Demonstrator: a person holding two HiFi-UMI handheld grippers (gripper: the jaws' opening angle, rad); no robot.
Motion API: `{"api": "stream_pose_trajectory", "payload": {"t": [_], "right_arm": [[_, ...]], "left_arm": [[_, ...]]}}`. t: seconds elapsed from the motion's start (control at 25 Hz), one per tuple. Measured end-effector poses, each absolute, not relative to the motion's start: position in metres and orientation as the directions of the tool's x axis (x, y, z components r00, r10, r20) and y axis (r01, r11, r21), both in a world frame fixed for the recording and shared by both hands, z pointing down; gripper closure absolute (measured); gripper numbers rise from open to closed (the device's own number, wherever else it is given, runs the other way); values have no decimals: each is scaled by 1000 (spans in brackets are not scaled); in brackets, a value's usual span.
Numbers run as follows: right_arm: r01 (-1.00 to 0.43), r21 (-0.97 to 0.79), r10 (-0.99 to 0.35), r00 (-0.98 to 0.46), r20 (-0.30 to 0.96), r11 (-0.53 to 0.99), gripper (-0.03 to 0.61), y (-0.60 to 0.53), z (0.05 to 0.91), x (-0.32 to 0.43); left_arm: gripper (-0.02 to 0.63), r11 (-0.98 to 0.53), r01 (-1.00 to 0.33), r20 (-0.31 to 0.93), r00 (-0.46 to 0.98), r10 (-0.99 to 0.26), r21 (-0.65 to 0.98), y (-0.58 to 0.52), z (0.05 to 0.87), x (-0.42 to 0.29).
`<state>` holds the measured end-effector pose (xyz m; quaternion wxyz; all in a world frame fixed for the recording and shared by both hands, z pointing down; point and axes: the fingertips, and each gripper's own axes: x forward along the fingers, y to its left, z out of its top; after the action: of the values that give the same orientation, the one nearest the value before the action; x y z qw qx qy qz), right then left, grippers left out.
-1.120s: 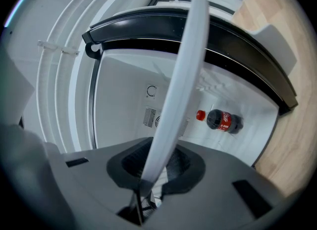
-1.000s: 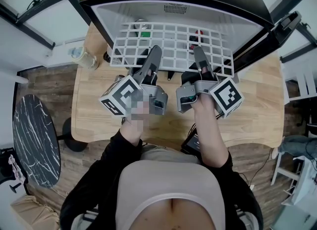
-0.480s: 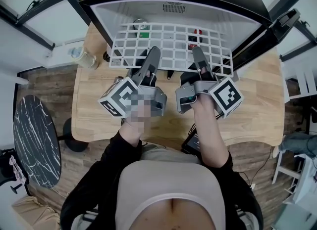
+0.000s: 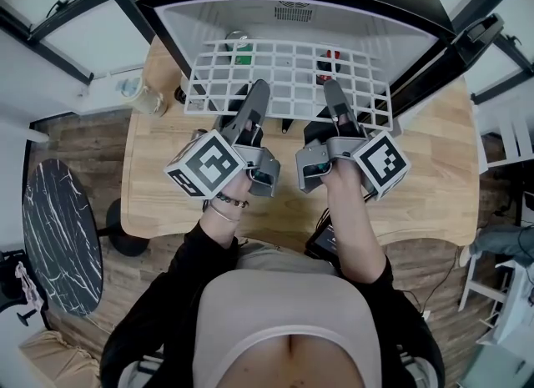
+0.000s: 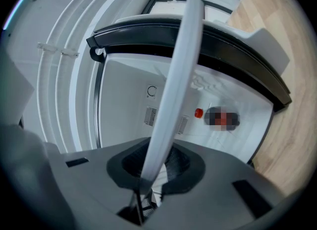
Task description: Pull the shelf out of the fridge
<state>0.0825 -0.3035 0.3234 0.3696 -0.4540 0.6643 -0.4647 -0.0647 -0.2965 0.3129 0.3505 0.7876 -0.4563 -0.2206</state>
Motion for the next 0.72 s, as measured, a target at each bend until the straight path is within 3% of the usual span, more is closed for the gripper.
{"api": "stream_pose_trajectory", "payload": {"t": [0.72], "right_arm": [[-254,-954,-943,-326,-70,159,508,-295,323,81]], "left_arm": [[483,-348,-555,-42,489,-871,756,-288,312,-66]]}}
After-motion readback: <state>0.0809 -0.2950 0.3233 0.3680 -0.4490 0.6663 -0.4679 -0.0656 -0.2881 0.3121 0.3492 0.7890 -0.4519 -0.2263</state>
